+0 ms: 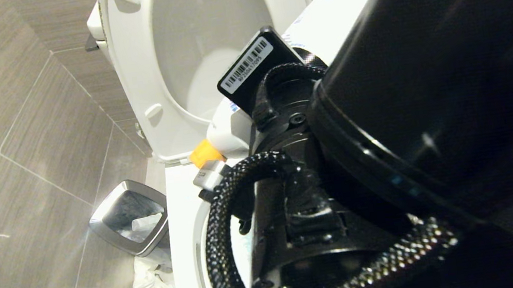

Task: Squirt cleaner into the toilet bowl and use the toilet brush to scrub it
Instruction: Pour in the cleaning agent

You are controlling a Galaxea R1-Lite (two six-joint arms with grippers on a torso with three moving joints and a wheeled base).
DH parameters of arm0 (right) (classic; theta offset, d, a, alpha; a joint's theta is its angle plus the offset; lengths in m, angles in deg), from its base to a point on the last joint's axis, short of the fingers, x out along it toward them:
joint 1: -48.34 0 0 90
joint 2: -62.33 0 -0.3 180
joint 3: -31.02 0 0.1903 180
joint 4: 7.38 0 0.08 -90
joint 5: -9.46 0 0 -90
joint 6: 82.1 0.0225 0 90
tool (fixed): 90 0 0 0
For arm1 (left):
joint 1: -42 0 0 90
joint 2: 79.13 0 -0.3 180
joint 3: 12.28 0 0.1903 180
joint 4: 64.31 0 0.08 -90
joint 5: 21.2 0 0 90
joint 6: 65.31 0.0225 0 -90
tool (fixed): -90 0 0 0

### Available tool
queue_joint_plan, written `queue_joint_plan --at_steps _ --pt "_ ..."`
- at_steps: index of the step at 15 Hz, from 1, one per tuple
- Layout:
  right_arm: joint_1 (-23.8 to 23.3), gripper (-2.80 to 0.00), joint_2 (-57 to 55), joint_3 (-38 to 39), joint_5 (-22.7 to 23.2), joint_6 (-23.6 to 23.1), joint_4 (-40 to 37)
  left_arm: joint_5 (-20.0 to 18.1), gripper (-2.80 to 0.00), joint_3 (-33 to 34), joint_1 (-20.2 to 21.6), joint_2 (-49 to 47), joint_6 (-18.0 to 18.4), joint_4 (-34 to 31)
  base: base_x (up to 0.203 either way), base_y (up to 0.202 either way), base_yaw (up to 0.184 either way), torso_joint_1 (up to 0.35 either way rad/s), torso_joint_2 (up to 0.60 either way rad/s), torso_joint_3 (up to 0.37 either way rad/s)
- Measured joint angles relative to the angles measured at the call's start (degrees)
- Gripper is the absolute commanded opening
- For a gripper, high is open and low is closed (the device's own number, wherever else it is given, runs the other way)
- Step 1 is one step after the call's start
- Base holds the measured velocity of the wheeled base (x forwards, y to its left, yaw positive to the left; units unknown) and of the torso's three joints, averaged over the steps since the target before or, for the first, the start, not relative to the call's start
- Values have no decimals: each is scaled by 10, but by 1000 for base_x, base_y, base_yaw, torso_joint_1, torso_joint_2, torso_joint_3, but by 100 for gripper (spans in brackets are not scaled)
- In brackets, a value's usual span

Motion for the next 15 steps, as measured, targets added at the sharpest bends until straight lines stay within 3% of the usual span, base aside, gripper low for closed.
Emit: queue_joint_plan --at_steps 6,15 --pt "8 -280 34 54 -28 0 70 0 -280 0 0 0 0 0 0 0 0 0 0 0" --pt "3 -280 22 67 -64 0 76 0 -280 0 0 0 0 0 0 0 0 0 0 0"
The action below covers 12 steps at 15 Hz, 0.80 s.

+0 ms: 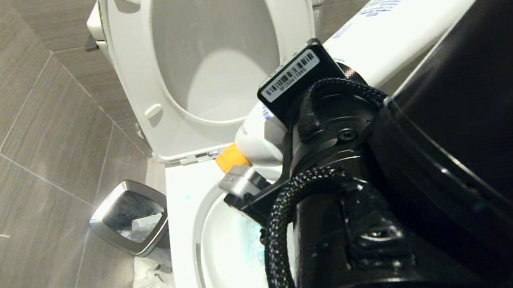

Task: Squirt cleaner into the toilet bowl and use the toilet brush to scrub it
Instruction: Pour in the cleaning agent

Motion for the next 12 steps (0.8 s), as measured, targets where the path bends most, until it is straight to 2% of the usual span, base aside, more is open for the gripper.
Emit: queue_joint_plan --at_steps 3,7,10,12 --pt "-15 -280 -5 -1 -11 0 55 0 -280 0 0 0 0 0 0 0 0 0 0 0" --pt "-28 -280 -17 -2 -65 0 181 0 -280 0 0 0 0 0 0 0 0 0 0 0" --pt "-30 -280 -17 -11 -70 2 200 0 -280 0 0 0 0 0 0 0 0 0 0 0" --pt "-32 -280 -17 -17 -70 38 200 0 -280 0 0 0 0 0 0 0 0 0 0 0"
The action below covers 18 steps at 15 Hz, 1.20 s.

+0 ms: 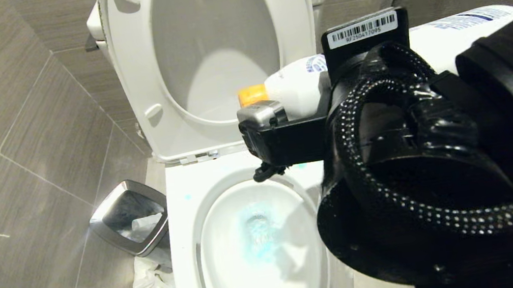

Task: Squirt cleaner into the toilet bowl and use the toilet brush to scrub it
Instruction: Pour in the cleaning agent, then place the cleaning agent on the floor

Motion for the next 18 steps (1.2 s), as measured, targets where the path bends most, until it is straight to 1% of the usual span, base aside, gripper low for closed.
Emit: queue_joint_plan --at_steps 2,3,6,10,12,13,16,17,18 --pt "-11 -280 0 -4 0 39 0 0 -280 0 0 0 0 0 0 0 0 0 0 0" --pt "-19 -280 -1 -6 0 46 0 0 -280 0 0 0 0 0 0 0 0 0 0 0" --pt "-45 -280 -10 -19 0 49 0 0 -280 0 0 0 0 0 0 0 0 0 0 0" --pt "-72 -280 -35 -83 0 40 0 0 -280 0 0 0 0 0 0 0 0 0 0 0" --pt "-81 -280 -44 -132 0 19 0 0 -280 0 0 0 0 0 0 0 0 0 0 0" --pt "-88 -280 -50 -169 0 9 0 0 -280 0 0 0 0 0 0 0 0 0 0 0" --pt "-105 -280 -70 -310 0 -9 1 0 -280 0 0 0 0 0 0 0 0 0 0 0" --pt "-110 -280 -73 -349 0 -3 1 0 -280 0 0 0 0 0 0 0 0 0 0 0" --pt "-115 -280 -74 -368 0 19 1 0 -280 0 0 0 0 0 0 0 0 0 0 0"
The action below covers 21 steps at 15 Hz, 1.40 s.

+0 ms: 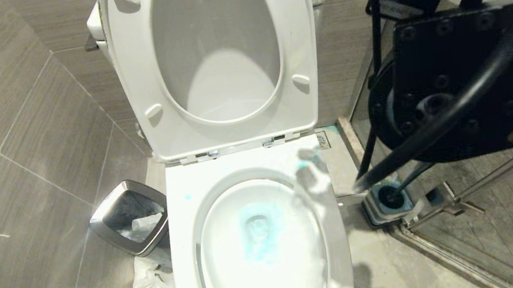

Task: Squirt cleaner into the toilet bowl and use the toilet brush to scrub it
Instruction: Place the cleaning agent on the floor

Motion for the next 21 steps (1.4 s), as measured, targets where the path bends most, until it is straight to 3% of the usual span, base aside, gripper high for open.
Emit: queue_joint_plan --at_steps 8,10,12,14,16,18,20,21 --pt "-3 -280 2 -9 0 320 -1 0 -280 0 0 0 0 0 0 0 0 0 0 0" --pt "-15 -280 0 -8 0 357 -1 0 -280 0 0 0 0 0 0 0 0 0 0 0" --pt "-50 -280 1 -5 0 356 -1 0 -280 0 0 0 0 0 0 0 0 0 0 0" --pt "-82 -280 5 -3 0 326 -1 0 -280 0 0 0 0 0 0 0 0 0 0 0" --pt "-89 -280 11 3 0 266 -3 0 -280 0 0 0 0 0 0 0 0 0 0 0" --pt "-88 -280 33 31 0 179 -26 0 -280 0 0 0 0 0 0 0 0 0 0 0" --pt "-73 -280 61 51 0 111 -102 0 -280 0 0 0 0 0 0 0 0 0 0 0" --pt "-67 -280 77 56 1 101 -156 0 -280 0 0 0 0 0 0 0 0 0 0 0"
